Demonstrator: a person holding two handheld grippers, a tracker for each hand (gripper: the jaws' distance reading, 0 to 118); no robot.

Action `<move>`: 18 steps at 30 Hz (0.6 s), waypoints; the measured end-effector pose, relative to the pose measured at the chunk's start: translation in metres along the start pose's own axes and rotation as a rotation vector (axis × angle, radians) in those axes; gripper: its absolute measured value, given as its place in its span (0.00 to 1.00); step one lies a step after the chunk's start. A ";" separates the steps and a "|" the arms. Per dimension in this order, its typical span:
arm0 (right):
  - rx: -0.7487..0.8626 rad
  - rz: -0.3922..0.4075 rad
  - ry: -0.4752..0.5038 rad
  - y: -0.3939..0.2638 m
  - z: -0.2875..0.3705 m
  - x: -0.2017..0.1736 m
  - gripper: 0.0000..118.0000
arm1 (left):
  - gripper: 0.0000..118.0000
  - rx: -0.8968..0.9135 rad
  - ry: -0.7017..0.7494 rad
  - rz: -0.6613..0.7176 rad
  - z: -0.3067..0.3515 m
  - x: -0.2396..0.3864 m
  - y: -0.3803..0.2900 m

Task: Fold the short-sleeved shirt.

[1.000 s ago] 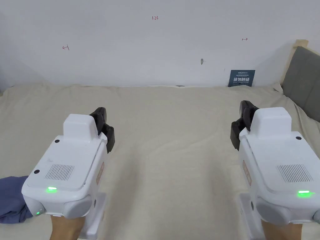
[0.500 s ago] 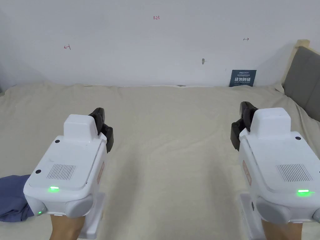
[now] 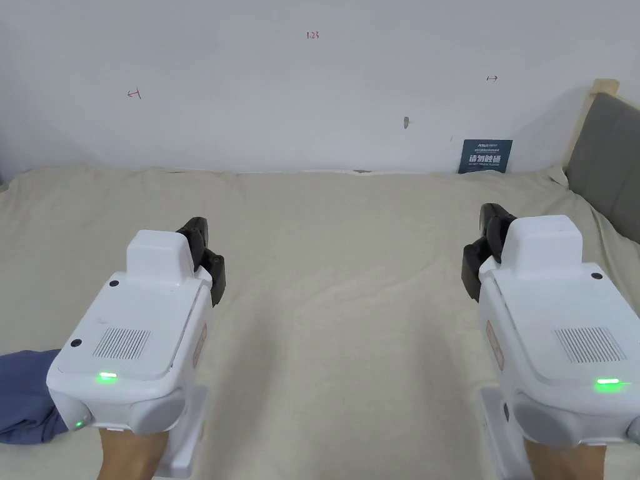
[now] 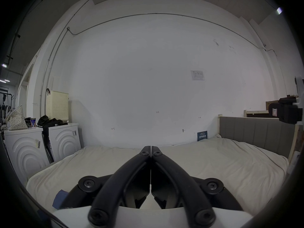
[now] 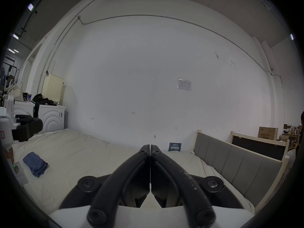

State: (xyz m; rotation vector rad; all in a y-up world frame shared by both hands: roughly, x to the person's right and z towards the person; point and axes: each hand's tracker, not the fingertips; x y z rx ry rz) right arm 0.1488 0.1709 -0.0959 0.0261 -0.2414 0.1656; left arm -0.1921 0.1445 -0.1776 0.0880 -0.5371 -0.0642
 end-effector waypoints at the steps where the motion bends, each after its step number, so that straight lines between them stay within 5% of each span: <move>1: 0.001 0.001 -0.001 0.000 0.000 0.000 0.02 | 0.00 -0.002 -0.001 0.001 0.000 0.000 0.000; 18: 0.005 -0.001 0.000 0.002 -0.001 -0.001 0.02 | 0.00 -0.009 0.002 0.004 0.000 -0.004 -0.001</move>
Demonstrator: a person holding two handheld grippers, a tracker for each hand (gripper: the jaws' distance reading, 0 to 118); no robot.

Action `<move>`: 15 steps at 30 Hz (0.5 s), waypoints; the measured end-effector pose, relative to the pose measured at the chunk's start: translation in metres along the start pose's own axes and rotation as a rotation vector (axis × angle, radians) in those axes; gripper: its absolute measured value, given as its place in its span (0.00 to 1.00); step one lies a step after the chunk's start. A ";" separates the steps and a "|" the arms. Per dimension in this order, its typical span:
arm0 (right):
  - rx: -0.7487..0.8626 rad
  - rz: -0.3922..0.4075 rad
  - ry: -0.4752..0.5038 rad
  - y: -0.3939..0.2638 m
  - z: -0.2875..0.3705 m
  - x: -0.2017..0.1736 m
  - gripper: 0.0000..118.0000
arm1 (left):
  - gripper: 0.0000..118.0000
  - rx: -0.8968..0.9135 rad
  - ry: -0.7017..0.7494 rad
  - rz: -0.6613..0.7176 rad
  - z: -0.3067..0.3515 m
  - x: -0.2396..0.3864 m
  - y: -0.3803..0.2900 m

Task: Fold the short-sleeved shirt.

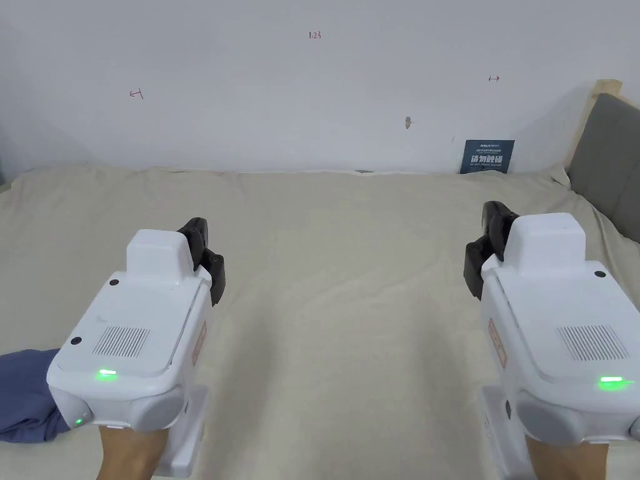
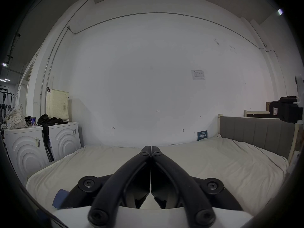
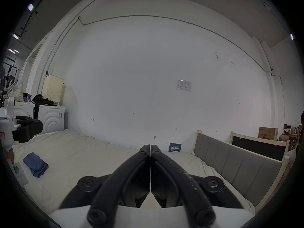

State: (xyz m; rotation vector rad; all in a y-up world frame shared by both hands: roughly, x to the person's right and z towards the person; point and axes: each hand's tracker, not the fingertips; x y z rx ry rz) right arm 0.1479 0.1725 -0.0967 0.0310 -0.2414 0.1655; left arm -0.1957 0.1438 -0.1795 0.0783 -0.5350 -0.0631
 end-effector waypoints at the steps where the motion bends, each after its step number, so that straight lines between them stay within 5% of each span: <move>1: -0.001 0.000 0.000 0.000 0.000 0.000 0.02 | 0.00 0.001 0.002 0.000 0.000 0.000 0.000; 11: -0.011 0.004 0.001 -0.001 0.000 -0.002 0.02 | 0.00 -0.001 0.002 -0.003 0.003 -0.001 0.000; 14: -0.021 -0.005 -0.004 0.000 0.000 -0.001 0.07 | 0.16 -0.004 -0.001 0.004 0.003 -0.002 0.000; 15: -0.024 -0.011 -0.004 0.000 0.000 -0.001 0.12 | 0.31 -0.008 -0.005 0.006 0.003 -0.003 0.000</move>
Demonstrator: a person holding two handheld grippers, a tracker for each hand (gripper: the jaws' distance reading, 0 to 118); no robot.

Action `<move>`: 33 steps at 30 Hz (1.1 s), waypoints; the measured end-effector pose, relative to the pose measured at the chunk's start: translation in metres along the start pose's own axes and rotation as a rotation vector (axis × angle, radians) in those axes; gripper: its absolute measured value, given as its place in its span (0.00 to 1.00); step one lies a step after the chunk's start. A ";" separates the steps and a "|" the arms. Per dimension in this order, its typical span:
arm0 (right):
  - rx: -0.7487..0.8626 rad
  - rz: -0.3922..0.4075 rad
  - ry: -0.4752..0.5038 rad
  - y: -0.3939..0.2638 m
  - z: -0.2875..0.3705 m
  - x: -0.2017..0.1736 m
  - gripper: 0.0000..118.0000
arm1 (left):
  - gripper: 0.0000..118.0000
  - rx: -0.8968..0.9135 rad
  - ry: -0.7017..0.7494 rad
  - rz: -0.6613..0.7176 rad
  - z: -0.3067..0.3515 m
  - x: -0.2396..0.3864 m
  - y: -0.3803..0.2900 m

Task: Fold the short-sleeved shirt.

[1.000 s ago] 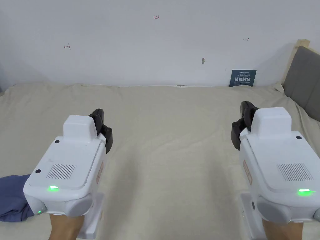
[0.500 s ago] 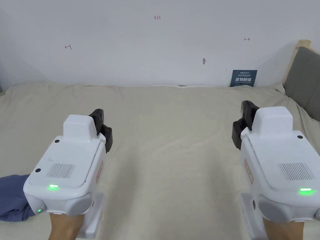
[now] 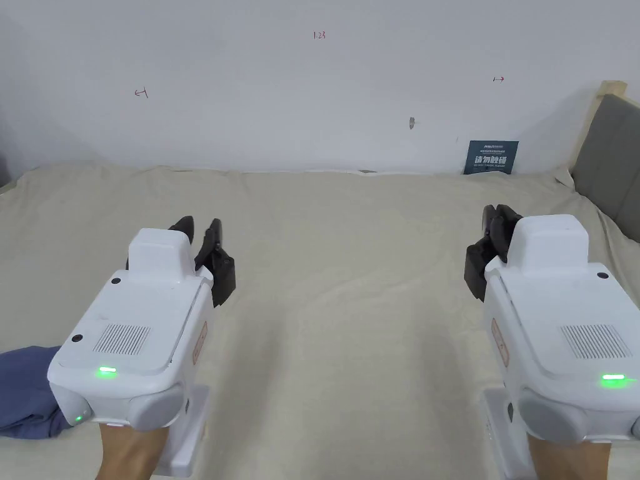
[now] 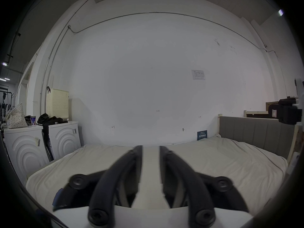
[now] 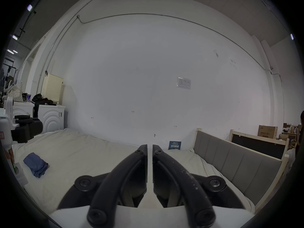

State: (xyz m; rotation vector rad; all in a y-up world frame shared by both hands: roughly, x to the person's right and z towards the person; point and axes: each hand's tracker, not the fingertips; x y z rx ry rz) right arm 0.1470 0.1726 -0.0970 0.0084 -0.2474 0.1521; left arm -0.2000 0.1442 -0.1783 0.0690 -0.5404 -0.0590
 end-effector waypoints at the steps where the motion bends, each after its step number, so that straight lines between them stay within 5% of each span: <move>1: -0.001 -0.003 0.000 0.000 0.000 0.001 0.19 | 0.46 -0.002 -0.002 0.002 0.000 0.000 0.000; 4: -0.005 -0.006 -0.003 0.001 0.000 0.001 0.62 | 0.89 -0.011 -0.003 -0.001 -0.001 -0.001 0.001; 7: -0.009 -0.017 -0.005 0.000 -0.001 0.003 1.00 | 1.00 0.000 0.005 -0.009 0.000 0.001 0.000; 33: 0.007 -0.029 -0.006 -0.002 0.003 0.005 1.00 | 1.00 0.027 0.023 0.003 0.003 -0.001 0.001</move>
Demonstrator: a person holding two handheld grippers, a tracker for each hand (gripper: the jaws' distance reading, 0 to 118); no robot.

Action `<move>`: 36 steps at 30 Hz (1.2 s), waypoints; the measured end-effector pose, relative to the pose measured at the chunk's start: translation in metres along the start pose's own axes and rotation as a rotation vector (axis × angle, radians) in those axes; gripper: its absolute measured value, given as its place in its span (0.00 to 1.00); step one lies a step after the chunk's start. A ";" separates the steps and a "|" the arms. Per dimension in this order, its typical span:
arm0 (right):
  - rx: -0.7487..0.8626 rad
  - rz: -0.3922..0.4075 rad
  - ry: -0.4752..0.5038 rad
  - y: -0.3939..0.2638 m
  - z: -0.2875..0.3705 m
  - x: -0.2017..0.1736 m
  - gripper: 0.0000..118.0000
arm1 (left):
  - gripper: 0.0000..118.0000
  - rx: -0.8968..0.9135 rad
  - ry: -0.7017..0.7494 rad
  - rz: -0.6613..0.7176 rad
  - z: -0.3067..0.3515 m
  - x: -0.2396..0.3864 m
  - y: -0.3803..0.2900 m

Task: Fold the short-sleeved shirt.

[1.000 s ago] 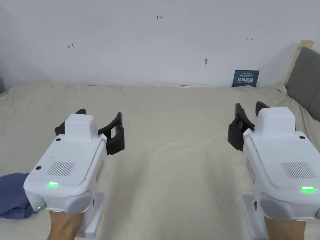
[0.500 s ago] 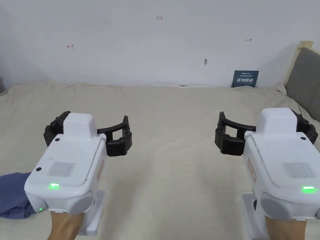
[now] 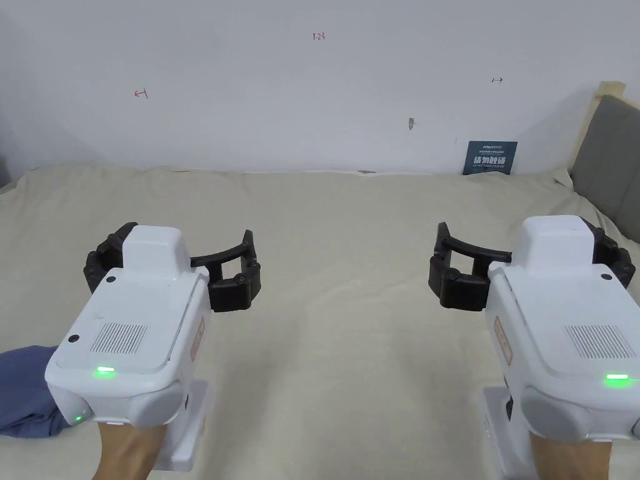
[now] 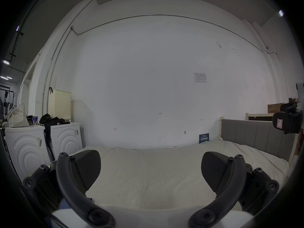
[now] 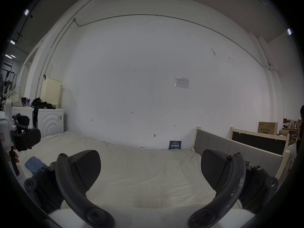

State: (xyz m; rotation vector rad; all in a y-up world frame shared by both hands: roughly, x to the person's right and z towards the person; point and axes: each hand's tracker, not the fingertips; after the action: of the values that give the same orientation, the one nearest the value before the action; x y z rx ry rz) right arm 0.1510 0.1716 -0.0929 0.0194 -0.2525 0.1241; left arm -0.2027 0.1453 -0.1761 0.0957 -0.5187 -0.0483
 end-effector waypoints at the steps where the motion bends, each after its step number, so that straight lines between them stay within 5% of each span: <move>1: 0.000 0.000 0.000 0.000 0.000 0.000 1.00 | 1.00 -0.001 0.001 -0.003 0.000 0.000 0.000; 36: 0.004 0.007 0.001 0.000 -0.001 -0.002 1.00 | 1.00 -0.007 0.000 -0.015 0.000 0.000 -0.001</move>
State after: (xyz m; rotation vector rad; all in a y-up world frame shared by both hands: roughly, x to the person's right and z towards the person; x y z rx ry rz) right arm 0.1497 0.1713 -0.0939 0.0220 -0.2518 0.1312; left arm -0.2031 0.1440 -0.1762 0.0933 -0.5178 -0.0649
